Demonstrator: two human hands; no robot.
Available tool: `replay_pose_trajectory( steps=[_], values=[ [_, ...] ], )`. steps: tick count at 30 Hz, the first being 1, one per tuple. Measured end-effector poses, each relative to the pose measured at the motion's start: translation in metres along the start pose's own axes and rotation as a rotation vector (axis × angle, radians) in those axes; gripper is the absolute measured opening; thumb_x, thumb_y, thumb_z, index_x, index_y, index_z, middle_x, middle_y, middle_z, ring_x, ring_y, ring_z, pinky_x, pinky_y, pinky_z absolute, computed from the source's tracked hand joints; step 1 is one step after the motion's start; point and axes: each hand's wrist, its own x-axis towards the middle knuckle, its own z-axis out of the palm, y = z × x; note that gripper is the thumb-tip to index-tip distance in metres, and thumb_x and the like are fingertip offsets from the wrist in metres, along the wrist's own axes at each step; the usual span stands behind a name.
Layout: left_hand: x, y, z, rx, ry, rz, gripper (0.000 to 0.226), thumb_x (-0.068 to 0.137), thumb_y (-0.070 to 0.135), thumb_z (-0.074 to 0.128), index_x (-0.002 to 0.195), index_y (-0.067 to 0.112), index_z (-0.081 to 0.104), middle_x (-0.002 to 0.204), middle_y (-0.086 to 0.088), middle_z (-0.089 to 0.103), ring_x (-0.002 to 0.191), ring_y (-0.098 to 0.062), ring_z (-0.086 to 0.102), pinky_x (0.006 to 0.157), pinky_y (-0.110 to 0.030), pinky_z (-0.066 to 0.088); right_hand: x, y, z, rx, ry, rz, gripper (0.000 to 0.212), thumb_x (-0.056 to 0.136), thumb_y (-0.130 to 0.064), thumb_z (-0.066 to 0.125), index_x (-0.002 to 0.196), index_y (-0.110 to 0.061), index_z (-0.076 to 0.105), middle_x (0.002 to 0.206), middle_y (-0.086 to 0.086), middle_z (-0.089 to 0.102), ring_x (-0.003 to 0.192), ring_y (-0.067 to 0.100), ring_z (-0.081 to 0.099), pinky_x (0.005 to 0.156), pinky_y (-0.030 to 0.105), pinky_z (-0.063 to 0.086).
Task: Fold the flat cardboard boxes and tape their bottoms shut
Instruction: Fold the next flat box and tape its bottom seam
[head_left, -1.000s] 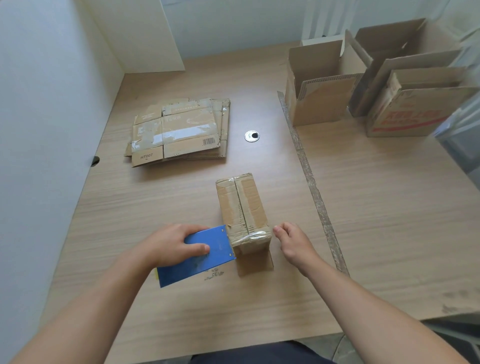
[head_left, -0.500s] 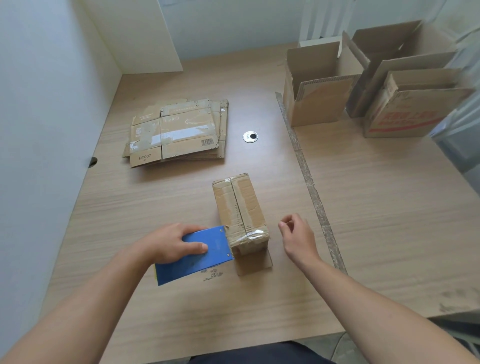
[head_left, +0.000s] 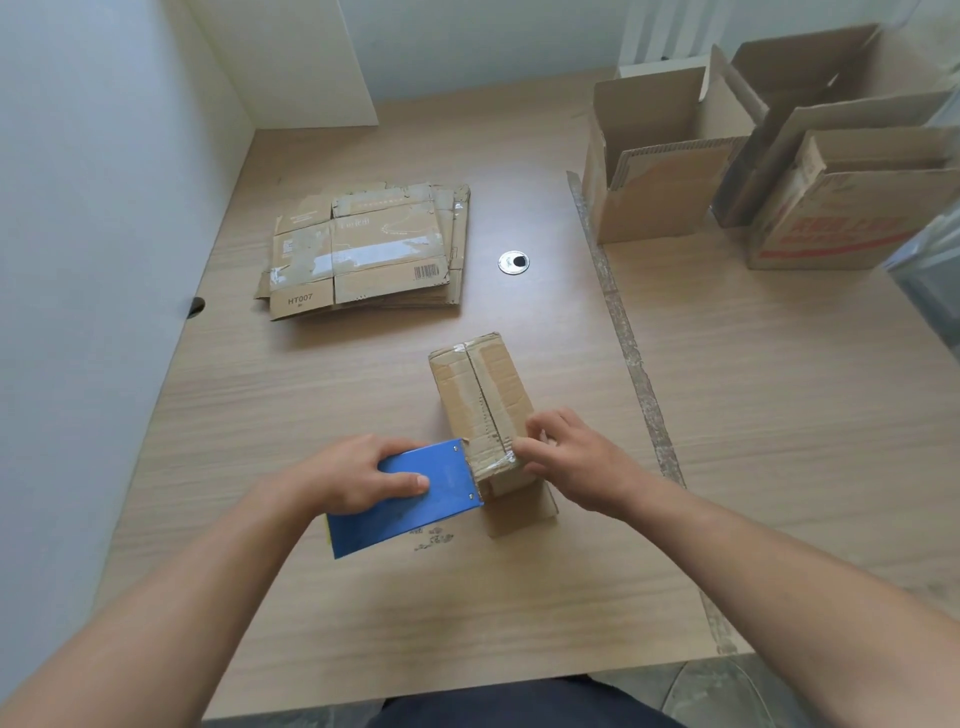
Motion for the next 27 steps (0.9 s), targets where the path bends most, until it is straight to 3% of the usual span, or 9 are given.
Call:
replay_pose_trajectory(
  steps=[3, 6, 8, 11, 15, 17, 21, 24, 27],
  values=[
    [-0.001, 0.001, 0.002, -0.039, 0.015, 0.026, 0.024, 0.091, 0.049, 0.061, 0.109, 0.064, 0.053, 0.104, 0.029, 0.063, 0.093, 0.007, 0.058, 0.073, -0.019, 0.041, 0.003, -0.006, 0.002, -0.14, 0.103, -0.091, 0.032, 0.072, 0.002, 0.077, 0.098, -0.013, 0.066, 0.128, 0.011, 0.059, 0.114, 0.036, 0.054, 0.081, 0.045, 0.054],
    [-0.002, -0.001, 0.002, -0.07, 0.013, 0.054, 0.03, 0.089, 0.048, 0.062, 0.115, 0.063, 0.054, 0.111, 0.027, 0.064, 0.099, 0.002, 0.06, 0.082, -0.023, 0.046, 0.008, -0.015, 0.006, -0.036, 0.06, -0.102, 0.029, 0.087, -0.014, 0.058, 0.114, -0.014, 0.07, 0.14, 0.007, 0.057, 0.134, 0.035, 0.049, 0.095, 0.048, 0.05],
    [-0.003, -0.002, 0.002, -0.089, 0.009, 0.066, 0.033, 0.083, 0.054, 0.06, 0.113, 0.066, 0.053, 0.112, 0.027, 0.064, 0.101, 0.0, 0.06, 0.086, -0.026, 0.047, 0.009, -0.017, 0.008, 0.041, -0.01, -0.067, 0.04, 0.093, -0.025, 0.062, 0.132, -0.018, 0.064, 0.146, 0.005, 0.053, 0.14, 0.035, 0.042, 0.101, 0.051, 0.047],
    [-0.002, 0.0, 0.003, -0.118, 0.012, 0.084, 0.033, 0.076, 0.059, 0.056, 0.105, 0.073, 0.05, 0.11, 0.03, 0.064, 0.098, 0.005, 0.06, 0.081, -0.022, 0.045, 0.009, -0.015, 0.01, 0.061, -0.02, -0.034, 0.046, 0.09, -0.027, 0.069, 0.135, -0.021, 0.062, 0.146, 0.005, 0.052, 0.14, 0.035, 0.041, 0.098, 0.052, 0.05],
    [-0.003, -0.003, 0.006, -0.156, 0.022, 0.12, 0.036, 0.076, 0.06, 0.055, 0.108, 0.076, 0.049, 0.105, 0.035, 0.064, 0.094, 0.009, 0.06, 0.082, -0.022, 0.047, 0.009, -0.012, 0.014, 0.06, 0.033, -0.009, 0.044, 0.089, -0.013, 0.073, 0.131, -0.022, 0.065, 0.143, 0.004, 0.055, 0.136, 0.034, 0.046, 0.092, 0.051, 0.054],
    [-0.007, -0.011, 0.005, -0.197, 0.026, 0.115, 0.041, 0.076, 0.061, 0.055, 0.114, 0.074, 0.048, 0.108, 0.036, 0.063, 0.096, 0.009, 0.06, 0.084, -0.024, 0.048, 0.009, -0.011, 0.017, 0.071, 0.059, 0.008, 0.044, 0.089, -0.009, 0.072, 0.131, -0.02, 0.065, 0.143, 0.004, 0.055, 0.136, 0.036, 0.045, 0.096, 0.052, 0.052],
    [-0.019, -0.024, 0.005, -0.206, 0.044, 0.143, 0.045, 0.078, 0.061, 0.055, 0.121, 0.071, 0.046, 0.11, 0.045, 0.056, 0.098, 0.016, 0.055, 0.077, -0.012, 0.04, 0.01, -0.014, 0.02, 0.071, 0.086, 0.02, 0.044, 0.086, 0.0, 0.071, 0.128, -0.009, 0.066, 0.141, 0.015, 0.054, 0.135, 0.047, 0.038, 0.106, 0.053, 0.04],
    [-0.026, -0.038, 0.003, -0.164, 0.039, 0.126, 0.052, 0.078, 0.06, 0.054, 0.13, 0.061, 0.048, 0.113, 0.039, 0.058, 0.101, 0.011, 0.055, 0.081, -0.014, 0.042, 0.01, -0.013, 0.016, 0.084, 0.066, 0.014, 0.041, 0.086, -0.009, 0.069, 0.127, -0.007, 0.066, 0.141, 0.017, 0.054, 0.136, 0.046, 0.034, 0.109, 0.052, 0.035],
    [-0.033, -0.058, -0.005, -0.139, 0.006, 0.047, 0.051, 0.074, 0.063, 0.053, 0.125, 0.066, 0.047, 0.111, 0.033, 0.061, 0.099, 0.007, 0.057, 0.085, -0.024, 0.047, 0.009, -0.013, 0.015, 0.115, 0.025, 0.049, 0.045, 0.087, -0.017, 0.071, 0.131, -0.009, 0.064, 0.145, 0.014, 0.05, 0.141, 0.041, 0.028, 0.113, 0.046, 0.029]
  ],
)
